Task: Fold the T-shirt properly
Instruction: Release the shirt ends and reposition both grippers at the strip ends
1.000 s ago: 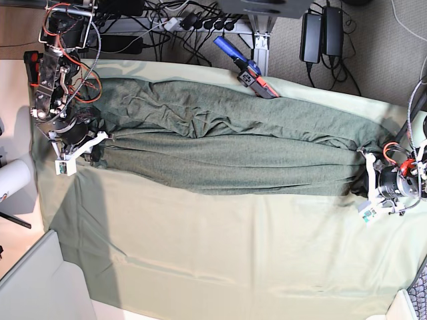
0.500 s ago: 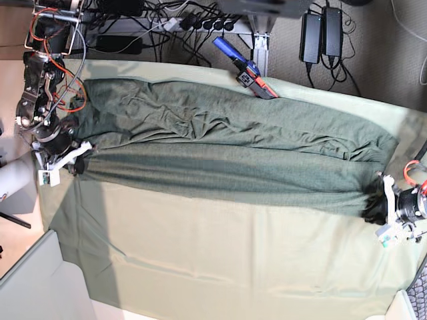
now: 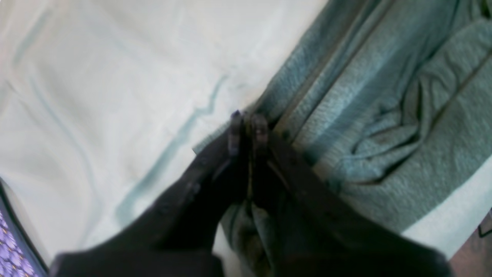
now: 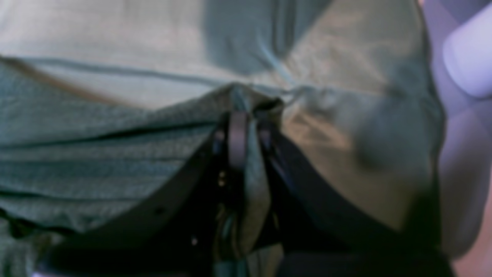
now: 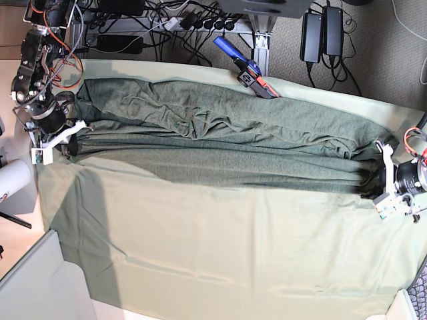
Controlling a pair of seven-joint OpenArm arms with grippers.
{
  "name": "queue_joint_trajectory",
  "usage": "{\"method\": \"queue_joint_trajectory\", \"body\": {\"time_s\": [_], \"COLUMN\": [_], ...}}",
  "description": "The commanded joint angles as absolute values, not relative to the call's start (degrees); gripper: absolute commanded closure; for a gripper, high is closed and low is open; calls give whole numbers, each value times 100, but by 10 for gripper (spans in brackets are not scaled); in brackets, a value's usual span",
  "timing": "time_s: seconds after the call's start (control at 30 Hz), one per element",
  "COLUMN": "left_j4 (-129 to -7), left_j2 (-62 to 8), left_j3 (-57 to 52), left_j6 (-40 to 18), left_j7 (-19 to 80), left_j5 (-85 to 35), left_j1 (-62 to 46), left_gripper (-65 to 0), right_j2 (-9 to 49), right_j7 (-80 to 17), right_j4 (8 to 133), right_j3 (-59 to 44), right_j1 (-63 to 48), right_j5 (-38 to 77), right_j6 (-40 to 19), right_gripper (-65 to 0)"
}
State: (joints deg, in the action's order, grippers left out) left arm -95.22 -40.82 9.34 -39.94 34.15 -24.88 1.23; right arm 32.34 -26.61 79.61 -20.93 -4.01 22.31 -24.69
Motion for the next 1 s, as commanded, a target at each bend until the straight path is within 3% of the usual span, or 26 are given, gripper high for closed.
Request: {"method": "queue_joint_trajectory", "body": {"time_s": [0.0,0.23,0.27,0.3,0.33,0.4,0.47,0.5,0.63,0.77,0.87,0.9,0.97], "left_j4": [-9605,-9603,-9603,-9603,-9603,-9603,-9603,-9603,-9603,-9603,-9598,-9594,-9588], "left_j2": [-4191,-4191,-4191,-4191,-4191,-4191,-4193,-4191,-4136,-4003,-3817,-3717,-3518], "left_j3": [869,869,869,869,869,867,836,784,290,-449,-917,-1037,-1190], "left_j6": [-4000,-4000,-4000,-4000,-4000,-4000,-3411,-3183,-2604,-2644,-3013,-3100,-3223], "left_j7": [3371,3603,3603,3603,3605,3649,3649,3658,3769,4032,4364,4484,4678], "left_j5": [-2447,-2414,-2416,-2418,-2423,-2462,-2453,-2458,-2552,-3422,-4305,-4491,-4803], "left_j1": [156,-200,-217,-226,-224,-222,-217,-209,-211,-211,-215,-226,-248], "left_gripper": [0,0,-25,-105,-193,-343,-374,-374,-374,-374,-373,-373,-374], "right_j2": [3380,3374,3356,3330,3312,3301,3301,3301,3301,3227,3057,3011,2923], "right_j7": [-2530,-2875,-3002,-3085,-3146,-3221,-3280,-3295,-3304,-3301,-3293,-3293,-3293], "right_j4": [8068,8055,8055,8051,8042,8027,8027,8027,8031,8103,8226,8252,8267], "right_j3": [-2185,-2187,-2187,-2187,-2187,-2187,-2191,-2191,-2279,-2808,-3380,-3538,-3769], "right_j1": [-368,-368,-366,-368,-368,-368,-368,-368,-364,-333,-318,-318,-318], "right_j5": [2300,2366,2370,2388,2414,2523,2558,2556,2731,3350,3719,3811,3883], "right_j6": [-2530,-2530,-2530,-2532,-2530,-2530,-2530,-2530,-2528,-2528,-2530,-2532,-2532], "right_gripper": [0,0,0,0,-46,-227,-337,-349,-347,-347,-338,-302,-144]}}
